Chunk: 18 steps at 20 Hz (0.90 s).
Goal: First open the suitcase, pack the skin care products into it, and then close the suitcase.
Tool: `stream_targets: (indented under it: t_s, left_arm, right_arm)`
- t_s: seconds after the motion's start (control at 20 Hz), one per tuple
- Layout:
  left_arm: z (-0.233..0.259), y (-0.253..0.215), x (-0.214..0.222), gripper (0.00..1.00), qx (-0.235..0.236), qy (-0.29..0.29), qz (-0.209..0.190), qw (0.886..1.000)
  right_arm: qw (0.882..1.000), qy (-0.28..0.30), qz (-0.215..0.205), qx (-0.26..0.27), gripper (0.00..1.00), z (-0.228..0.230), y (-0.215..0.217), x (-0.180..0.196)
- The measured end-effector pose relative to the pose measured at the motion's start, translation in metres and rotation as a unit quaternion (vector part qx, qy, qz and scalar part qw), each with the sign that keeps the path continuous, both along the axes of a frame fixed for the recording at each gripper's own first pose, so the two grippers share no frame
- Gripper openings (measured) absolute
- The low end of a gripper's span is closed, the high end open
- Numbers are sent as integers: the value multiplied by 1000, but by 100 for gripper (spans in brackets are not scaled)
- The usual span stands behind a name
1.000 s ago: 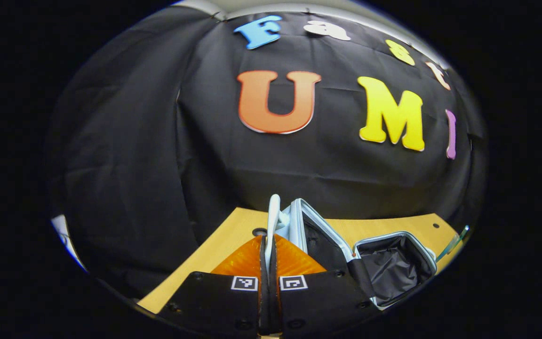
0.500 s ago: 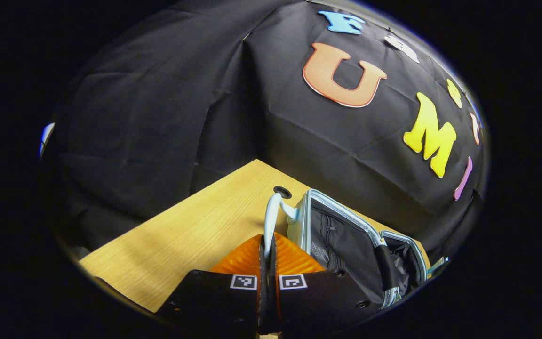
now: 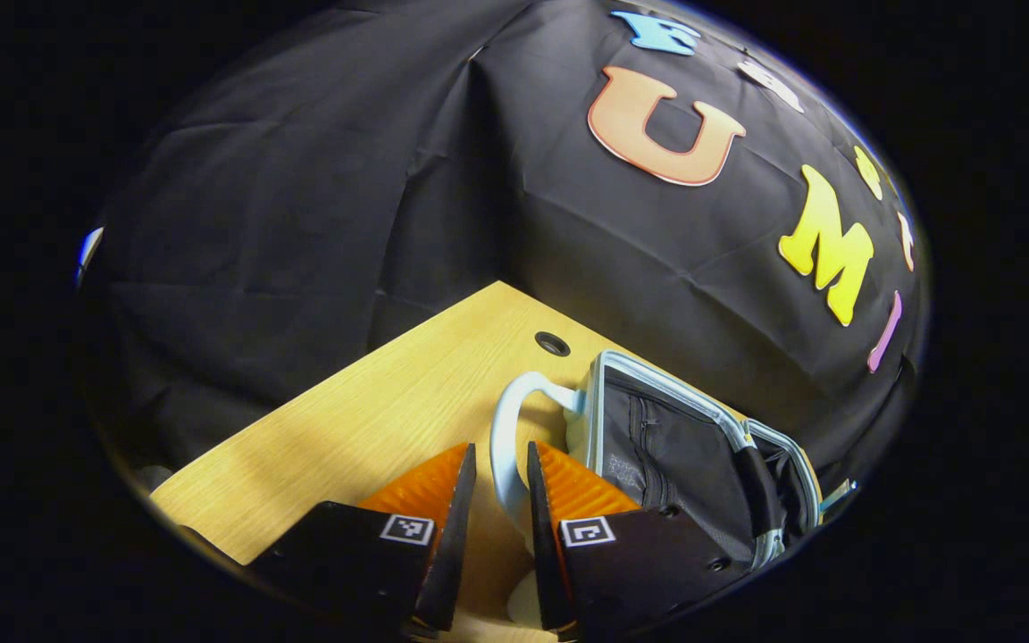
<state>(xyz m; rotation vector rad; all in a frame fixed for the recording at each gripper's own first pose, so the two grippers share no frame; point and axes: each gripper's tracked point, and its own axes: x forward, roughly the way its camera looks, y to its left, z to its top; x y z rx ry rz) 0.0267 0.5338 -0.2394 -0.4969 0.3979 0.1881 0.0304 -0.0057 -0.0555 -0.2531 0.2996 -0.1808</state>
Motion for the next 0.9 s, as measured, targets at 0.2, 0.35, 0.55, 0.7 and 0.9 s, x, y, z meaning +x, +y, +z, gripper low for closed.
stream_targets:
  t_s: [0.2, 0.35, 0.55, 0.7, 0.9]
  left_arm:
    - [56, -4, -12, 66, 57, -28, -3, 998]
    - [141, -33, -26, 98, 130, -87, -15, 988]
    - [265, -80, -49, 98, 235, -165, 34, 957]
    - [319, -139, -68, 91, 271, -198, 47, 941]
    - [326, -245, -89, 97, 264, -211, 14, 941]
  right_arm:
    - [1000, 0, -4, 22, 82, -4, -12, -1]
    - [999, -7, -3, 45, 82, -6, -21, -1]
    - [997, -13, -10, 78, 82, -12, -41, -10]
    - [995, -15, -19, 99, 82, -18, -61, -19]
    - [994, -33, -5, 105, 83, -16, -78, -30]
